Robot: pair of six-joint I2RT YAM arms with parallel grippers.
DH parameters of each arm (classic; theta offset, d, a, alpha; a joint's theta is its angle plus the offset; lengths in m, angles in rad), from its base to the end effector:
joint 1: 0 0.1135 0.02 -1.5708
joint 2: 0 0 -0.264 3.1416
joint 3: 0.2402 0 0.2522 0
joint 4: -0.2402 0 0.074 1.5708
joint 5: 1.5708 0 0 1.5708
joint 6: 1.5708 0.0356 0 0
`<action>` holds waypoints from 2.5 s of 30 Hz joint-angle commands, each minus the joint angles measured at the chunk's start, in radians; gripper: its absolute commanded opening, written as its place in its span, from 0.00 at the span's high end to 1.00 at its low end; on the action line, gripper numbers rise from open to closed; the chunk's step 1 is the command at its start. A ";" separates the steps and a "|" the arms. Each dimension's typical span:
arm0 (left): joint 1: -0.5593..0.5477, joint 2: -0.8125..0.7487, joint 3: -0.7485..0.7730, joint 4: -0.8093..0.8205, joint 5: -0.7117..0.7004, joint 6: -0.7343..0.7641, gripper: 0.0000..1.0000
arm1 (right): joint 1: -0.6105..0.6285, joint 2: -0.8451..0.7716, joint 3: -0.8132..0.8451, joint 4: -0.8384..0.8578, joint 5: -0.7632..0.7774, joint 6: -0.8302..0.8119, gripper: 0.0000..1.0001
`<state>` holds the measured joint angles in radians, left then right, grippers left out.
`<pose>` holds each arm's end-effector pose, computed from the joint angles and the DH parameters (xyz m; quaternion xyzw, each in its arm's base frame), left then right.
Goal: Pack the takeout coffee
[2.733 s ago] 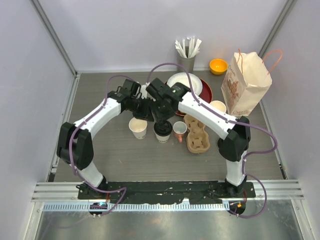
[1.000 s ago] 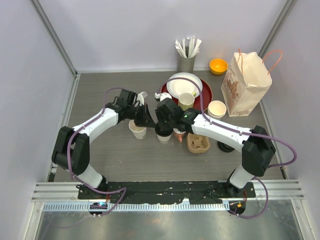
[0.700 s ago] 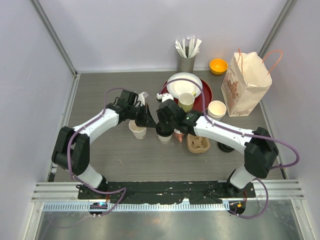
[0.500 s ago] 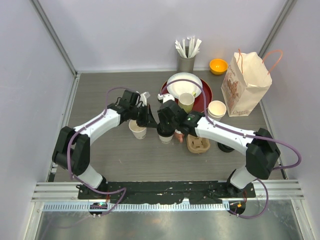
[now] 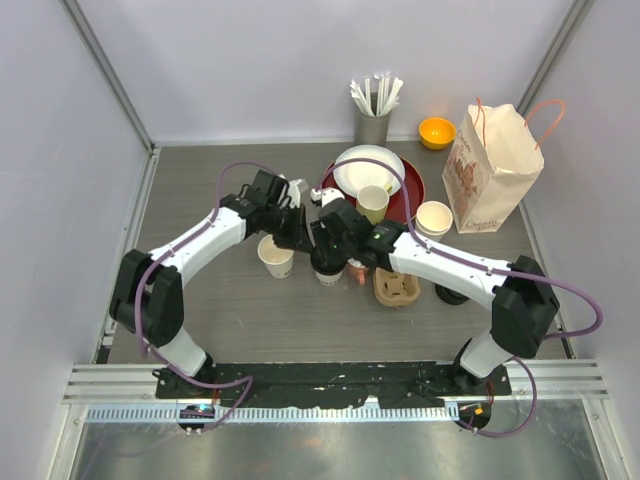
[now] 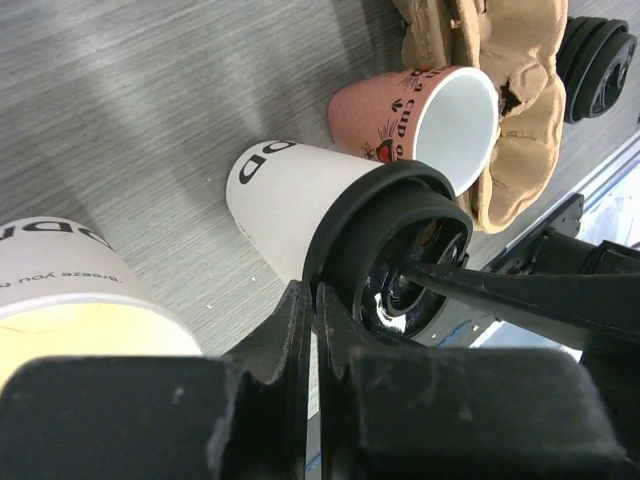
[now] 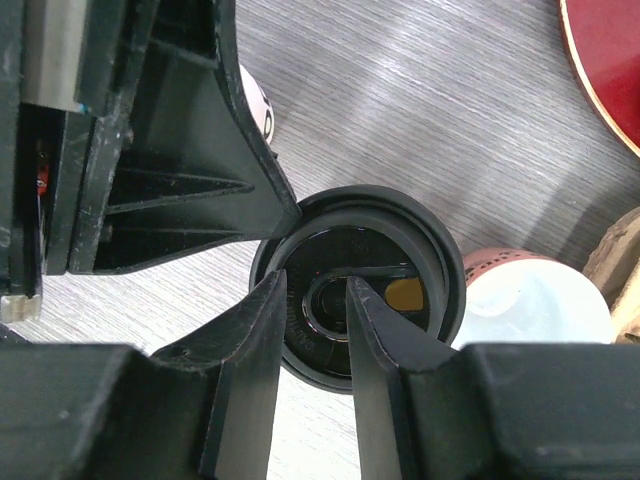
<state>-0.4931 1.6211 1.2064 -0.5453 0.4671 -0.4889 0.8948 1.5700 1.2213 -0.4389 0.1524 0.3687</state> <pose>0.2939 -0.1762 0.2467 0.0715 0.9277 -0.3326 0.1539 0.2217 0.2677 0.2728 -0.2116 0.8975 0.1680 0.3487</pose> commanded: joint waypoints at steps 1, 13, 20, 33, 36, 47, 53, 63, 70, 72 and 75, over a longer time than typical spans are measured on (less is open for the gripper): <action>-0.004 0.003 0.090 -0.048 -0.024 0.070 0.92 | 0.006 0.005 0.061 -0.020 -0.031 -0.020 0.64; 0.001 0.065 0.180 -0.131 0.019 0.098 0.79 | -0.008 0.050 0.141 -0.092 -0.008 -0.036 0.63; 0.018 0.013 0.196 -0.146 0.010 0.096 0.73 | -0.010 0.019 0.179 -0.092 -0.007 -0.042 0.63; 0.030 0.014 0.105 -0.078 -0.002 0.062 0.70 | -0.120 -0.022 0.182 -0.182 0.055 0.079 0.60; 0.031 0.036 0.104 -0.064 0.014 0.067 0.70 | -0.158 -0.037 0.123 -0.144 -0.029 0.096 0.63; 0.033 0.089 0.097 -0.048 0.038 0.056 0.73 | -0.166 -0.022 0.050 -0.075 -0.105 0.075 0.68; 0.033 0.118 0.084 -0.039 0.035 0.047 0.76 | -0.174 0.001 0.024 -0.075 -0.080 0.070 0.71; 0.034 0.131 0.044 -0.001 0.031 0.041 0.79 | -0.175 0.002 -0.029 -0.072 -0.063 0.068 0.75; 0.033 0.105 0.059 0.005 0.038 0.046 0.80 | -0.175 -0.008 0.001 -0.072 -0.054 0.039 0.71; 0.033 0.103 0.061 0.004 0.030 0.049 0.79 | -0.177 -0.008 0.023 -0.089 -0.045 0.032 0.70; 0.033 0.099 0.068 -0.004 0.034 0.050 0.80 | -0.177 -0.010 0.049 -0.112 -0.017 0.012 0.66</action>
<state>-0.4580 1.7172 1.2804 -0.5571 0.5575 -0.4641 0.7170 1.5593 1.2335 -0.4812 0.0883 0.4202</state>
